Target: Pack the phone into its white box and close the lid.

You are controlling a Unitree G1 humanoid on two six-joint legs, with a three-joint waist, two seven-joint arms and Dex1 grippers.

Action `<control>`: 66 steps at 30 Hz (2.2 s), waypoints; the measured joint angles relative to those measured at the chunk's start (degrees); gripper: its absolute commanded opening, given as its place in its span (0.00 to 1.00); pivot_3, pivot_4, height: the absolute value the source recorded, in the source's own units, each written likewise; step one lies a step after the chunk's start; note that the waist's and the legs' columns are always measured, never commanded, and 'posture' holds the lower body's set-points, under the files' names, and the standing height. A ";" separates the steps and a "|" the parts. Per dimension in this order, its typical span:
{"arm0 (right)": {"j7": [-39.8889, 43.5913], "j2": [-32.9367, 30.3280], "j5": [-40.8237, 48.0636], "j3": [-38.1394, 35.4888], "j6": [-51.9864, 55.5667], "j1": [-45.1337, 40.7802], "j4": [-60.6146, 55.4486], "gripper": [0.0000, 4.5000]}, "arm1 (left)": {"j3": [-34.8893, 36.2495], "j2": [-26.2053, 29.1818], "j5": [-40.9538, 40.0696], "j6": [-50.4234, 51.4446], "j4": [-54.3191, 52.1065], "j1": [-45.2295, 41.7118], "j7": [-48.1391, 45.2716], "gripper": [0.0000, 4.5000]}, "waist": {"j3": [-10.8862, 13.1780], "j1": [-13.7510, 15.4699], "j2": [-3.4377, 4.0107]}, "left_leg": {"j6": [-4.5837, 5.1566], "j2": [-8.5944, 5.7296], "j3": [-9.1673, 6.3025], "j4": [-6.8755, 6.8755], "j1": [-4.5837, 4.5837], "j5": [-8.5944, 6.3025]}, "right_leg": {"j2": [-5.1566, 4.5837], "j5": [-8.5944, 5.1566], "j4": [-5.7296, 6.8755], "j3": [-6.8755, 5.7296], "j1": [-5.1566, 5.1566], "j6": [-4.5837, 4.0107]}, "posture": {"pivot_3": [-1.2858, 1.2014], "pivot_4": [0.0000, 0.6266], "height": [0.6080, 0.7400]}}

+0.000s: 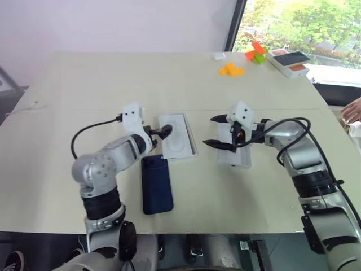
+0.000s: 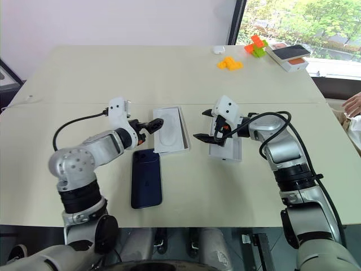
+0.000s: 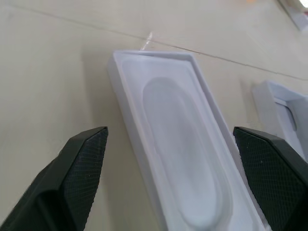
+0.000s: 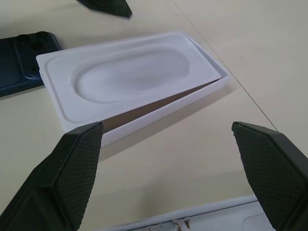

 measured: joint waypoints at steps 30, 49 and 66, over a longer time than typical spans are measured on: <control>-1.83 0.00 -0.05 -0.13 0.21 1.26 -0.86 1.00 | -10.60 -1.46 8.21 -6.07 20.77 -6.45 -5.75 0.01 | 0.02 -0.02 -0.02 | -0.07 0.01 -0.01 -0.07 0.01 0.04 | 0.03 0.00 -0.05 -0.01 -0.02 -0.01 | 0.52 0.24 0.98; -2.52 0.02 -0.07 -0.13 0.20 1.25 -0.89 1.00 | -12.74 -3.13 12.67 -13.42 26.93 -9.19 -7.12 0.01 | 0.02 0.03 -0.02 | -0.06 0.00 -0.01 -0.06 0.00 0.04 | 0.01 0.00 -0.05 0.00 -0.02 -0.01 | 0.52 0.24 0.98; -2.18 -0.19 -0.01 -0.45 0.19 1.08 -0.56 1.00 | -8.51 1.84 3.97 5.78 12.23 -7.24 -13.09 0.01 | 0.02 -0.01 -0.02 | -0.17 0.01 -0.01 -0.07 0.01 0.10 | 0.01 0.00 -0.04 0.00 -0.02 -0.01 | 0.52 0.24 0.98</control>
